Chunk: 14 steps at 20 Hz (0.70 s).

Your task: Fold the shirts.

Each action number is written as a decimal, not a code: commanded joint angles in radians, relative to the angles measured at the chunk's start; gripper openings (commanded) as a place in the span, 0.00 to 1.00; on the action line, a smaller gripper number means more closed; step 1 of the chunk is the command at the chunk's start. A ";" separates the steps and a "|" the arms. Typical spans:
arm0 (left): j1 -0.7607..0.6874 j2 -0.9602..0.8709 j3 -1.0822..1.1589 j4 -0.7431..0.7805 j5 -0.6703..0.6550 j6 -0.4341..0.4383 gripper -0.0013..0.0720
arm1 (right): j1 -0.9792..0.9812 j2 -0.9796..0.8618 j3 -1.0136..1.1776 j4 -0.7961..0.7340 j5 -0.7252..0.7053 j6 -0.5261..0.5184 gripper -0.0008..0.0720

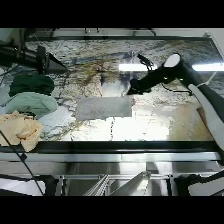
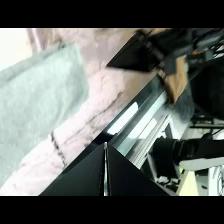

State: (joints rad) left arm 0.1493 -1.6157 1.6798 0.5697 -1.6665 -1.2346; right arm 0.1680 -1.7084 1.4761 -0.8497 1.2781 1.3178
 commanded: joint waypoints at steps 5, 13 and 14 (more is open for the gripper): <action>0.035 0.334 -0.744 0.085 0.306 0.110 0.01 | -0.099 0.047 -0.314 0.149 -0.195 -0.154 0.76; 0.135 0.449 -0.893 0.085 0.332 0.112 0.34 | 0.063 -0.146 -0.244 0.339 -0.276 -0.225 0.69; 0.145 0.465 -0.893 0.085 0.334 0.112 0.34 | 0.081 -0.154 -0.227 0.340 -0.277 -0.218 0.64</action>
State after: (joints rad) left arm 0.2646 -1.1912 0.8146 0.6529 -1.3460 -1.1244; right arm 0.1974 -1.8187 1.2156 -0.5339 1.0225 1.0981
